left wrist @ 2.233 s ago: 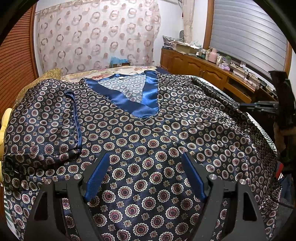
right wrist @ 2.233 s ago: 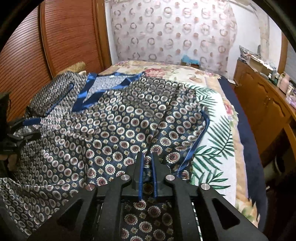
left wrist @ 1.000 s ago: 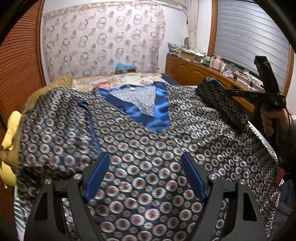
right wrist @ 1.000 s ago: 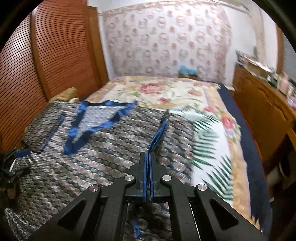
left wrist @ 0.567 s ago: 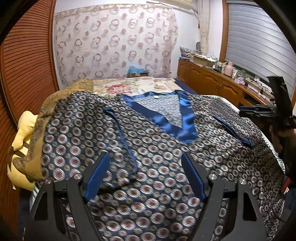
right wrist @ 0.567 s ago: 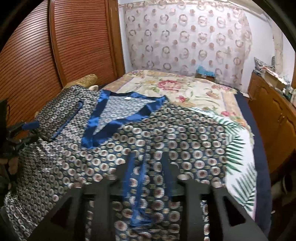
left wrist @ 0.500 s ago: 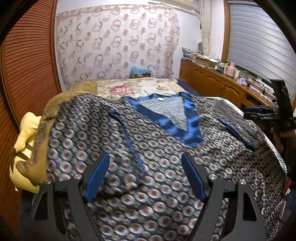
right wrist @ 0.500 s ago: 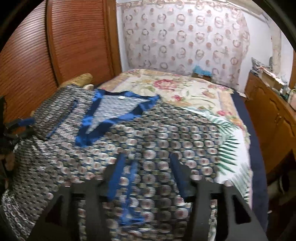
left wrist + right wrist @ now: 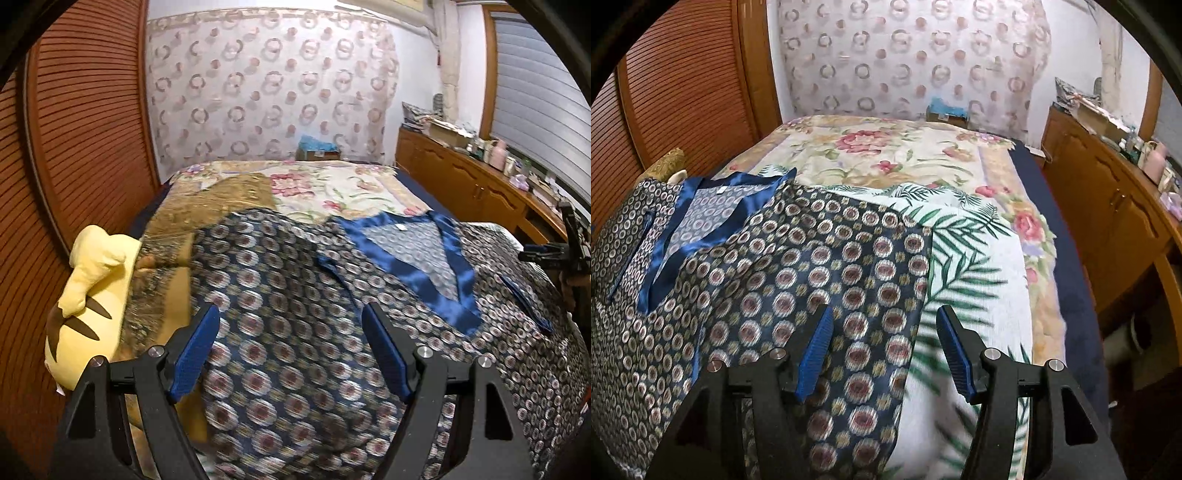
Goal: Fold small clothes
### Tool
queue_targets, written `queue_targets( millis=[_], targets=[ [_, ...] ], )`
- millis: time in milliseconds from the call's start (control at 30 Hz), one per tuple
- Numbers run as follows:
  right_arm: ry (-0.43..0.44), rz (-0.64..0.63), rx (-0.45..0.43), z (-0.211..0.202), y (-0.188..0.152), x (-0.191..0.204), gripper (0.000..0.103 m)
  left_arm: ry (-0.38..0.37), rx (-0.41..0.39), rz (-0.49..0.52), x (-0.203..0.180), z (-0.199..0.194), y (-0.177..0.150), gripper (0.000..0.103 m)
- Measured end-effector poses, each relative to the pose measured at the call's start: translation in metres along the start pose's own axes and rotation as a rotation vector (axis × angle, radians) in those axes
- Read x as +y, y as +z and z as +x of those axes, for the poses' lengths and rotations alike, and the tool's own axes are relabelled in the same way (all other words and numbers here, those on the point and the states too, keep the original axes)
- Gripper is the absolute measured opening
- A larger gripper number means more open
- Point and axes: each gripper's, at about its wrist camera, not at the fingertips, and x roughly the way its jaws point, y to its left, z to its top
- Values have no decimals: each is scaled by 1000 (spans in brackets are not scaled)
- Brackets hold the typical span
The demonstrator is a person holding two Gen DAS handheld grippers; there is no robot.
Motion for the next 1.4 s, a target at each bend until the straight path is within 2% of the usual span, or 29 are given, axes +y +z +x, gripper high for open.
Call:
queue_targets(
  millis=[300,600,767,967,1167,1233,1300,1367,1400],
  targets=[
    [15,-24,26,44,15,-10,60,33,50,-27,40,23,14,51],
    [18,-19,14,51,17,-13,60,22,143,-78,65,64,35,50],
    [21,-18,14,49,15,-12,61,-12,173,-91,67,76,38,49],
    [32,-39,15,44,15,-10,60,-47,186,-94,65,78,41,31],
    [94,-30,31,48,25,-16,41,-50,192,-96,67,78,42,31],
    [102,-34,34,50,27,-16,34,-52,188,-89,66,76,42,20],
    [124,-28,38,49,27,-16,19,-80,174,-79,62,70,43,9],
    [151,-33,45,48,26,-13,9,-86,162,-54,56,64,44,8],
    [155,-39,48,47,25,-12,7,-81,155,-40,52,61,45,5]
  ],
)
